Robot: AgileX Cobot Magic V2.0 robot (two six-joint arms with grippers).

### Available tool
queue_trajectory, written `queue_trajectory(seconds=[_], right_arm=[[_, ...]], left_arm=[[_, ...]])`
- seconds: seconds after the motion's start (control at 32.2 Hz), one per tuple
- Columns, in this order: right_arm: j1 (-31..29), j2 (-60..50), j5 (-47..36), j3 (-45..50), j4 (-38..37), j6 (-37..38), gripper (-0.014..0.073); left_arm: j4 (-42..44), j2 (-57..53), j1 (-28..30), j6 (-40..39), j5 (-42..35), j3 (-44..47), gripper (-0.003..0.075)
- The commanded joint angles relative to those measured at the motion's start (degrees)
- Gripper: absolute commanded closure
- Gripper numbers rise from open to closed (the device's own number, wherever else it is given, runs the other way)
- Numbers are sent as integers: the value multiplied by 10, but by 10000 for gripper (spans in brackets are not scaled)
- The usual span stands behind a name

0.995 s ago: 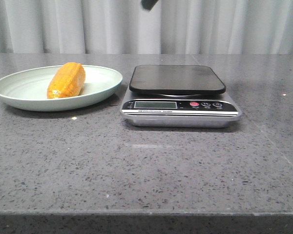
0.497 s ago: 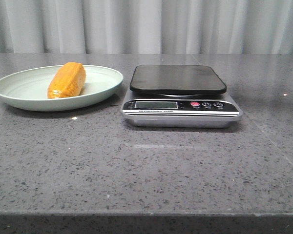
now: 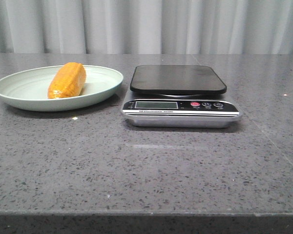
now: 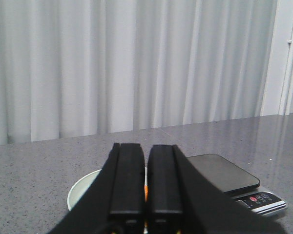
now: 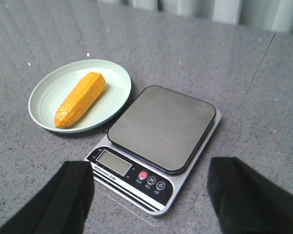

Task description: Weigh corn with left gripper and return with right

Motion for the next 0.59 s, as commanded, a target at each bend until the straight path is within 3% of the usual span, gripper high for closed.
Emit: queue_trajectory(seconds=[0.0, 0.19, 0.37, 0.44, 0.53, 0.56], right_arm=[[-4, -80, -106, 62, -16, -13, 10], [-4, -222, -179, 189, -65, -13, 10], [-4, -302, -252, 246, -80, -13, 51], [-4, -304, -268, 254, -80, -13, 166], [-4, -303, -274, 256, -80, -13, 438], [-4, -303, -275, 256, -80, -13, 466]], left_arm=[[2, 10, 2, -1, -41, -15, 594], [2, 10, 2, -1, -41, -14, 594], [2, 10, 2, -1, -43, -11, 594], [1, 10, 2, -1, -43, -11, 594], [-1, 10, 2, -1, -43, -11, 594], [-1, 10, 2, -1, -43, -11, 594]])
